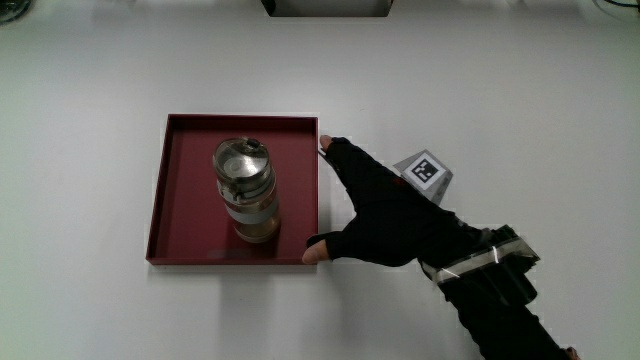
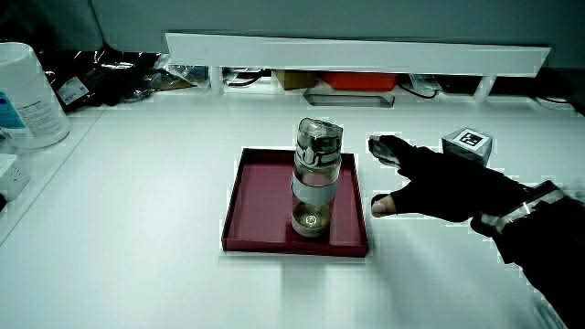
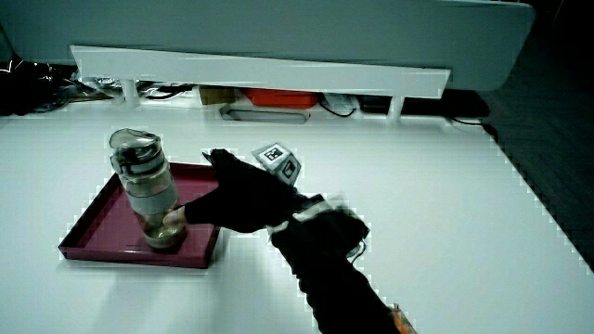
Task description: Pick bottle
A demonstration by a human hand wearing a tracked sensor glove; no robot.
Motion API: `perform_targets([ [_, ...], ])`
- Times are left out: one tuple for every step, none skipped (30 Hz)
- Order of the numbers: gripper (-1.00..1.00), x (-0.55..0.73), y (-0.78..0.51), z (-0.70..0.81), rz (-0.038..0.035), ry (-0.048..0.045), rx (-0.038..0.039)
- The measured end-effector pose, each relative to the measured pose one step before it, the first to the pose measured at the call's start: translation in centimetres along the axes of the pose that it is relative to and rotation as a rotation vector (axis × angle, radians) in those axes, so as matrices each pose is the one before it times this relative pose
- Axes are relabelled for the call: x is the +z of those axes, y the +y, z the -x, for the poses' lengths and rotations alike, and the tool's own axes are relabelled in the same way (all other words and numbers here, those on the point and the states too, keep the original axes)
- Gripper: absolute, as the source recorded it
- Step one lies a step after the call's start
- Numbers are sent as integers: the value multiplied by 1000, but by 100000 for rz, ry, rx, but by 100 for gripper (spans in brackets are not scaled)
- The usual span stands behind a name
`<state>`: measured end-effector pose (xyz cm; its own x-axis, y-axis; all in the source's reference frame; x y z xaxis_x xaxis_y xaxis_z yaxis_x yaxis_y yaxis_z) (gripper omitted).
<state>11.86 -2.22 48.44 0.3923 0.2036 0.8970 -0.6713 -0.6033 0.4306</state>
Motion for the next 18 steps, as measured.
perform_targets([
  [0, -249, 290, 63, 691, 937, -793],
  [0, -170, 399, -247, 145, -771, 63],
  [0, -227, 296, -40, 434, 98, -224],
  [0, -229, 371, -178, 344, 925, -370],
  [0, -218, 383, -98, 714, -122, -54],
  [0, -219, 465, -345, 520, 233, 2432],
  [0, -230, 198, 124, 303, 117, -1600],
  [0, -210, 397, -346, 390, -703, 292],
  [0, -235, 220, 66, 858, 663, -921],
  [0, -162, 339, -232, 114, 7, 351],
  [0, -133, 204, -56, -368, -330, -1137],
  [0, -162, 282, -230, 218, 544, 1130],
  [0, -187, 253, -327, -305, 554, 982],
  [0, -178, 214, -210, -30, 73, -792],
  [0, -224, 113, 62, 529, 1443, -368],
  [0, -134, 256, -295, -394, -1123, -500],
  [0, -155, 194, -110, 229, 1709, -1368],
  [0, -99, 298, -221, -353, -84, 1450],
])
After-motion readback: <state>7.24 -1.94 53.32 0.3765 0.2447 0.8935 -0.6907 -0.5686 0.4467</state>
